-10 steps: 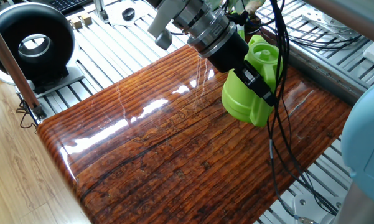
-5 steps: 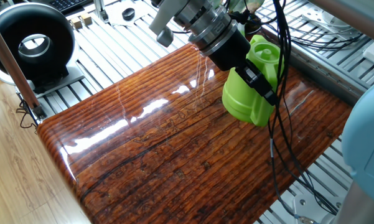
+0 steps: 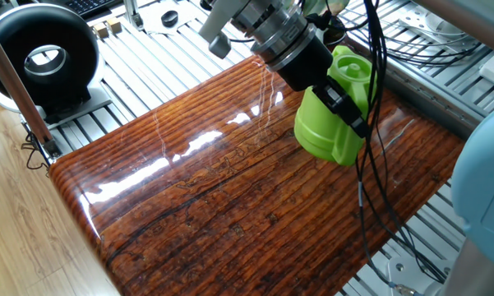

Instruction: Water the plant

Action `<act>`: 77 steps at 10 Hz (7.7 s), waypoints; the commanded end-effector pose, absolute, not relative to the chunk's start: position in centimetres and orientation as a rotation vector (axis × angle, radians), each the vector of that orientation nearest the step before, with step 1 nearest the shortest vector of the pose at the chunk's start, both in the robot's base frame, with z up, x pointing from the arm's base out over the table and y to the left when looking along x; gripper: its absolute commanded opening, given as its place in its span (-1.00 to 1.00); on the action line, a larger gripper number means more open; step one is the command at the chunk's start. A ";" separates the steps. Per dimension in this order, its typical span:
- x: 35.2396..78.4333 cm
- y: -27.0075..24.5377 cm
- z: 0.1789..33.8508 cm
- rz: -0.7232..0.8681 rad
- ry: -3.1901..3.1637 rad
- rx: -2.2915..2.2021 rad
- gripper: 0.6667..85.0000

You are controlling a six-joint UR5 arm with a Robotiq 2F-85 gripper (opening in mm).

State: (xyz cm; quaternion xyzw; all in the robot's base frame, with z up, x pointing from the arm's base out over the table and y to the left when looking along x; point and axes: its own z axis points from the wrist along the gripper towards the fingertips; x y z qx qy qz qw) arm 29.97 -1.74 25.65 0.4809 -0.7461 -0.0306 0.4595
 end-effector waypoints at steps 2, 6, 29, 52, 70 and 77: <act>30.0 -1.9 25.9 -0.098 -1.834 1.200 -0.98; 30.0 -2.0 25.9 -0.111 -1.832 1.213 -0.98; 28.5 -4.7 29.2 -0.195 -1.775 1.266 -0.98; 29.4 -7.4 28.6 -0.136 -1.812 1.368 -0.98; 31.2 -10.2 28.2 0.120 -1.828 1.511 -0.98; 29.6 -7.8 28.3 0.018 -1.884 1.376 -0.98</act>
